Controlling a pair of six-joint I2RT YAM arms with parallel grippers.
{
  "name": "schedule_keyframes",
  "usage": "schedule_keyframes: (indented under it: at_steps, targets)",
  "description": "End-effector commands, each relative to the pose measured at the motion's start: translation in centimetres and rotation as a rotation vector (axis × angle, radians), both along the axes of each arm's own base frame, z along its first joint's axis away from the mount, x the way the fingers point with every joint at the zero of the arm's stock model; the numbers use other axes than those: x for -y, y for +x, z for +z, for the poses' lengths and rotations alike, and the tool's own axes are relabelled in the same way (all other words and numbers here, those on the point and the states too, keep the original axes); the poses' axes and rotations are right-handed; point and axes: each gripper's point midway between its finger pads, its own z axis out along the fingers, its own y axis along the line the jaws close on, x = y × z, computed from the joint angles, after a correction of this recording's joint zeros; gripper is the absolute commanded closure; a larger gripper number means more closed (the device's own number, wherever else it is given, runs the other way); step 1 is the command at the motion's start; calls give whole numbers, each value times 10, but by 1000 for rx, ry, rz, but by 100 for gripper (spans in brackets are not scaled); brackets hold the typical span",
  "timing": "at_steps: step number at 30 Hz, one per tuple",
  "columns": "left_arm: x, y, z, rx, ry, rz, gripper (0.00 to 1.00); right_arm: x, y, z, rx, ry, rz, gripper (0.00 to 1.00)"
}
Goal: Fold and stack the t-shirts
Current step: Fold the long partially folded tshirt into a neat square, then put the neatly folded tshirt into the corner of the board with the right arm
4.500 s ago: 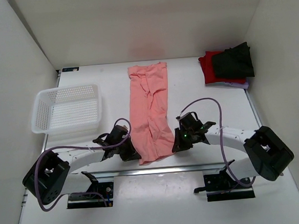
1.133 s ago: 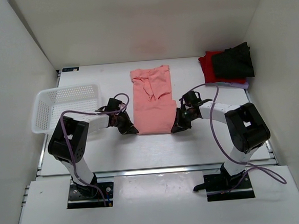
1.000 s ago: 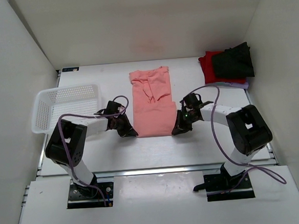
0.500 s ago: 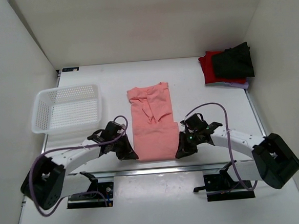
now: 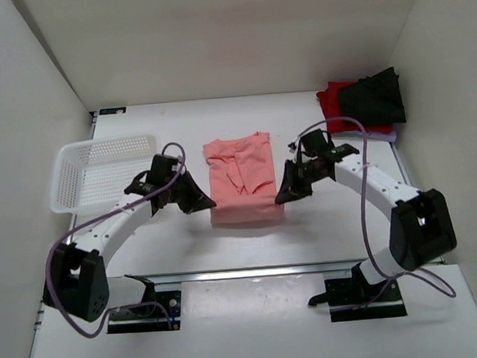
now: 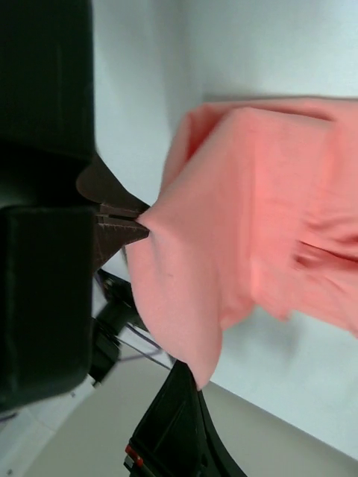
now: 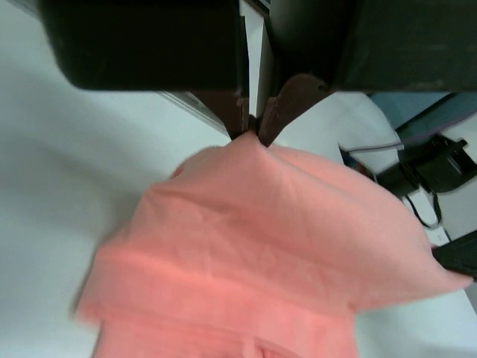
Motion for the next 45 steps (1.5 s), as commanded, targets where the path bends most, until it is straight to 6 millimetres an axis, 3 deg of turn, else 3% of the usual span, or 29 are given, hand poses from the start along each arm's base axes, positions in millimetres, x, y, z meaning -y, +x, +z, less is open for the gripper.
schedule_keyframes:
  at_steps: [1, 2, 3, 5, 6, 7, 8, 9, 10, 11, 12, 13, 14, 15, 16, 17, 18, 19, 21, 22, 24, 25, 28, 32, 37, 44, 45]
  targets:
    - [-6, 42, 23, 74, -19, 21, 100, 2, 36, 17, 54, -12, 43, 100]
    - [-5, 55, 28, 75, -27, 25, 100, 3, 51, 18, 51, -22, 34, 100]
    - [-10, 66, 18, 53, -9, 40, 100, 5, 64, 13, 40, -34, 28, 100]
    - [-10, 103, 35, 100, -18, 55, 100, 0, 99, 30, 80, -15, 16, 100]
    - [-12, 127, 42, 116, -22, 77, 100, 4, 113, 18, 48, -27, 1, 100]
    - [-16, 140, 28, 79, -12, 94, 100, 4, 138, 21, 69, -27, -13, 100]
    - [-11, 162, 48, 134, -33, 96, 100, 0, 159, 40, 128, -23, -9, 100]
    - [-13, 189, 53, 163, -37, 115, 100, 5, 173, 23, 79, -45, -33, 99]
    - [-13, 206, 34, 118, -36, 133, 100, 4, 199, 22, 93, -46, -49, 100]
    - [-15, 234, 34, 132, -40, 160, 96, 9, 226, 44, 154, -26, -74, 100]
    - [-12, 259, 58, 201, -67, 167, 81, 5, 249, 46, 167, -3, -82, 96]
    - [-16, 275, 39, 161, -79, 190, 73, 8, 262, 24, 107, 1, -111, 83]
    - [-14, 298, 44, 175, -129, 210, 57, 11, 284, 52, 180, 33, -134, 77]
    - [-12, 315, 63, 228, -167, 209, 6, 12, 302, 57, 204, 43, -156, 67]
    - [-14, 332, 64, 238, -194, 225, 1, 18, 312, 35, 160, 25, -187, 62]
    - [-11, 338, 52, 205, -206, 225, 1, 22, 326, 37, 190, 29, -211, 57]
    - [-9, 347, 57, 213, -221, 216, 2, 27, 331, 46, 211, 31, -223, 57]
    - [-11, 353, 67, 232, -228, 221, 2, 24, 330, 40, 197, 22, -222, 56]
    - [-8, 353, 74, 254, -218, 214, 2, 32, 327, 26, 187, -25, -205, 54]
    - [-11, 351, 67, 245, -212, 219, 1, 36, 323, 15, 186, -80, -182, 52]
    - [-8, 338, 70, 244, -229, 223, 2, 27, 317, 9, 211, -138, -125, 46]
    - [-8, 336, 85, 281, -245, 223, 1, 19, 315, 6, 227, -149, -93, 44]
    - [-7, 323, 95, 291, -266, 231, 1, 12, 306, -12, 229, -221, -20, 39]
    - [-4, 312, 133, 352, -277, 216, 1, -1, 293, -37, 206, -315, 47, 34]
    - [-6, 295, 175, 409, -324, 224, 2, 5, 284, -77, 132, -428, 38, 30]
    - [-21, 280, 185, 419, -336, 235, 2, 15, 254, -123, 28, -687, 25, 19]
    - [-20, 276, 185, 413, -336, 234, 2, 15, 251, -126, 12, -690, 19, 22]
